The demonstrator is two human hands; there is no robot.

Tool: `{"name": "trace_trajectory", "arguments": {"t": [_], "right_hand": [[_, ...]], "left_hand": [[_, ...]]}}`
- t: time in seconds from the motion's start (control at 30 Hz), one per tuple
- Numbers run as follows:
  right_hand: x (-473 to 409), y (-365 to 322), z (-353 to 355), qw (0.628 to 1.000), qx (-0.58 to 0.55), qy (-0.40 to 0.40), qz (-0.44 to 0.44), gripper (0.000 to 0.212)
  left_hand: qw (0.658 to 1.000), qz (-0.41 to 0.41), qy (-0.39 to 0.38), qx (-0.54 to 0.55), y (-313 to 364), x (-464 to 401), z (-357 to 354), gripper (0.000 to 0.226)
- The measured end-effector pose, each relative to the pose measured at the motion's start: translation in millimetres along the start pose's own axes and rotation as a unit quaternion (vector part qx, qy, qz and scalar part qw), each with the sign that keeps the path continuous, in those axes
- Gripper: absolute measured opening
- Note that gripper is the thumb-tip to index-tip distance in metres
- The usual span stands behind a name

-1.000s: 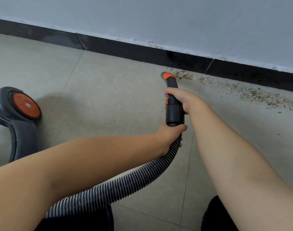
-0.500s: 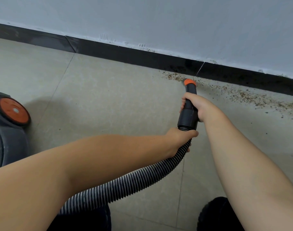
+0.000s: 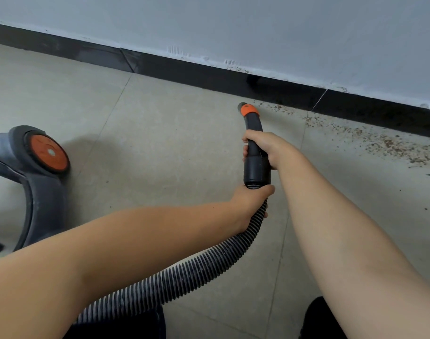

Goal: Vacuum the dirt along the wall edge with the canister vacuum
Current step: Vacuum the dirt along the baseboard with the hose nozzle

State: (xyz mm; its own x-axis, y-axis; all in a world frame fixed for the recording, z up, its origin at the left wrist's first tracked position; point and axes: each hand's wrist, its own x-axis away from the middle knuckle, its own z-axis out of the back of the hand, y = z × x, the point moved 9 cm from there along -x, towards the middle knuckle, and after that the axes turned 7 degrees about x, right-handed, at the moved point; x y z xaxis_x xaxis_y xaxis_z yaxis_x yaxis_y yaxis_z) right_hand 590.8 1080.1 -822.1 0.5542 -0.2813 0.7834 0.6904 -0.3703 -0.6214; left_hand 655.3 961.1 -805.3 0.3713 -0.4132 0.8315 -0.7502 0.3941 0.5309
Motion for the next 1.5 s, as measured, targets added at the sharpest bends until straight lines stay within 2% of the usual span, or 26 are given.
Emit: {"name": "trace_trajectory", "arguments": {"t": [0.13,0.37,0.53,0.73,0.87,1.1,1.2,1.5], "right_hand": [[2,4,8,1.000,-0.011,0.009,-0.004,0.016],[21,30,67,0.991,-0.087,0.099,-0.012,0.019],[33,48,99,0.986,-0.112,0.123,-0.021,0.017],[31,39,106,0.990,-0.124,0.068,-0.028,0.010],[22,31,88,0.995,-0.090,0.042,-0.022,0.011],[9,15,49,0.999,-0.037,0.001,-0.010,0.016],[10,18,51,0.999,-0.037,0.005,-0.012,0.017],[17,37,114,0.987,-0.137,0.078,-0.025,0.018]], "left_hand": [[1.000,0.007,-0.007,-0.018,-1,1,-5,0.022],[0.989,0.049,-0.066,-0.123,-7,12,-33,0.019],[0.986,0.045,-0.092,-0.129,-20,15,-62,0.020],[0.991,0.027,-0.090,-0.095,-14,9,-78,0.018],[0.994,0.024,-0.074,-0.077,-13,2,-67,0.024],[0.999,0.007,-0.042,-0.028,-8,-4,-41,0.016],[0.998,0.011,-0.042,-0.038,-11,-4,-42,0.016],[0.992,0.023,-0.091,-0.086,-9,-8,-80,0.015]]}}
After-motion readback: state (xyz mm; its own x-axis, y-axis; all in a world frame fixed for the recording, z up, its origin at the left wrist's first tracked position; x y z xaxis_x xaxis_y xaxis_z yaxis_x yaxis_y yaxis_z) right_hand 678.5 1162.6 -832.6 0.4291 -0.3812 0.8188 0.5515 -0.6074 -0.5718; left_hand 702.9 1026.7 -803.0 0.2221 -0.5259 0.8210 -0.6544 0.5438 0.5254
